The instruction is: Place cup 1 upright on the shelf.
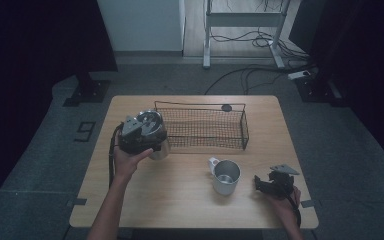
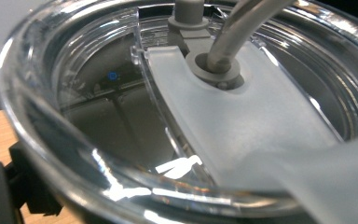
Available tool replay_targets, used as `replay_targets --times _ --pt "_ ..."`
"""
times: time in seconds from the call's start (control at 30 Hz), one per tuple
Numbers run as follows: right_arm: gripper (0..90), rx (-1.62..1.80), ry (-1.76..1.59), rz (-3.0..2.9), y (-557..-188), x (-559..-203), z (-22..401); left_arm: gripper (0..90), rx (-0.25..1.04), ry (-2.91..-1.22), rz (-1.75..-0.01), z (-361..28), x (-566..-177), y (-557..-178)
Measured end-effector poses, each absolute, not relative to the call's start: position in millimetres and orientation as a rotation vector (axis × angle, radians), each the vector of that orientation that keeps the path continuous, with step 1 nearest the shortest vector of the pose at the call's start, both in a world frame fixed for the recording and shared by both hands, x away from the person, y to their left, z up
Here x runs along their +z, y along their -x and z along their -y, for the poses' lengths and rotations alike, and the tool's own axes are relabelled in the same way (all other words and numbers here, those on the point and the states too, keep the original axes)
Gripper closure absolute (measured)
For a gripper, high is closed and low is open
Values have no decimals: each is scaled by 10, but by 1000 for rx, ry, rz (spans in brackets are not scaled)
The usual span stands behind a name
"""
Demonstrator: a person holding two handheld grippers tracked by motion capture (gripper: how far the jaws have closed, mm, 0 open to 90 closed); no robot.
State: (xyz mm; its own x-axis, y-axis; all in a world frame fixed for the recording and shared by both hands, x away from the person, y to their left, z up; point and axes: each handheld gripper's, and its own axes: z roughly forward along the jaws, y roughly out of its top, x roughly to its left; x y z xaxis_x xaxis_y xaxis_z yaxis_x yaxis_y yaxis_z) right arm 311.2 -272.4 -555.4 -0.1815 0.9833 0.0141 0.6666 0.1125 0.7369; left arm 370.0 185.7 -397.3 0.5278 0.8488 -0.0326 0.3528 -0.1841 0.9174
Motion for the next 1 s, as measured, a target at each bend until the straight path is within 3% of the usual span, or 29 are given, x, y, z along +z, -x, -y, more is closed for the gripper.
replay_targets --times 1.0 --pt "127 850 -1596 -1911 -3112 -5552 2726 37 614 -1768 -965 -1660 -3812 -3755"
